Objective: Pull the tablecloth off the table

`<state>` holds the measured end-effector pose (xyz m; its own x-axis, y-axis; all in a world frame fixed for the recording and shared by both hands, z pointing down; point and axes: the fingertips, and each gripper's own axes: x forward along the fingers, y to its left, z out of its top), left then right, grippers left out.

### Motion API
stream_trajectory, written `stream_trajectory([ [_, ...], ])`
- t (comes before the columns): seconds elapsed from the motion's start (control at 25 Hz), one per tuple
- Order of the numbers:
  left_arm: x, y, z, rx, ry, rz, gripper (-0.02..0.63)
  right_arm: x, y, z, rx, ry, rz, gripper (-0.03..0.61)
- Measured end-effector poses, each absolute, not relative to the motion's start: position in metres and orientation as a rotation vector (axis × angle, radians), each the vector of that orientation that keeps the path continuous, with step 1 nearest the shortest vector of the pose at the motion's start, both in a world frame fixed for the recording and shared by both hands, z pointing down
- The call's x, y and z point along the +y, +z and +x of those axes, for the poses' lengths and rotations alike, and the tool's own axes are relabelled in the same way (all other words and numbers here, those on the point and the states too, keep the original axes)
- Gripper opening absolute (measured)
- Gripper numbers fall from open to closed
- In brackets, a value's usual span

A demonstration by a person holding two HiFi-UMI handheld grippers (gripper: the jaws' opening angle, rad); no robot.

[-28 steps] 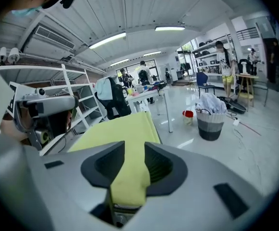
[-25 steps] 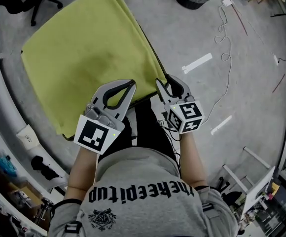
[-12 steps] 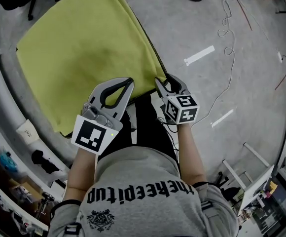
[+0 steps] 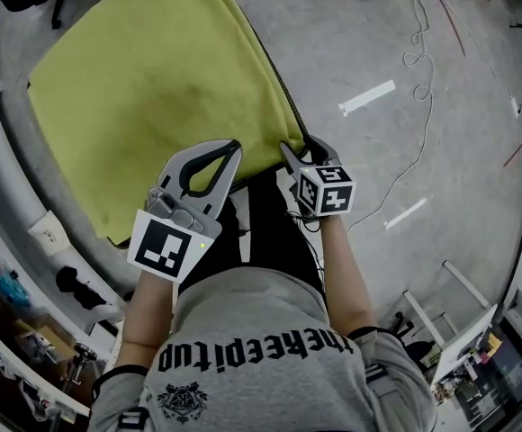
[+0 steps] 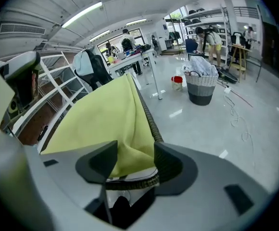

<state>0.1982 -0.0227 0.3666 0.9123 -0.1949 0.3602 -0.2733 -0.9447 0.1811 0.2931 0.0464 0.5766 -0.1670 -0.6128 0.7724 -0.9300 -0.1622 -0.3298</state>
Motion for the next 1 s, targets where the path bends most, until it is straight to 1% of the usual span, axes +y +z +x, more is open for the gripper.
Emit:
stream_trajectory([
  [0.32,-0.028,0.37,0.19,-0.39,0.509,2.826,0.015,0.047,0.592,0.297,-1.68,1.28,1.768,0.229],
  [0.44,-0.029,0.372,0.189,-0.395,0.507,2.825,0.015,0.047,0.594,0.297,-1.674,1.293,1.755,0.216],
  [0.48,-0.029,0.372,0.189,-0.395,0.508,2.827,0.015,0.046,0.595,0.295,-1.681,1.306,1.736,0.2],
  [0.6,-0.029,0.37,0.188,-0.402,0.504,2.83,0.015,0.042,0.596,0.284,-1.708,1.333,1.676,0.079],
  [0.64,-0.029,0.369,0.187,-0.409,0.501,2.829,0.015,0.04,0.595,0.281,-1.709,1.33,1.674,0.048],
  [0.76,-0.032,0.367,0.18,-0.44,0.487,2.821,0.015,0.038,0.586,0.278,-1.713,1.318,1.72,0.032],
  [1.0,-0.037,0.362,0.162,-0.515,0.455,2.811,0.015,0.027,0.55,0.269,-1.838,1.247,1.737,0.031],
])
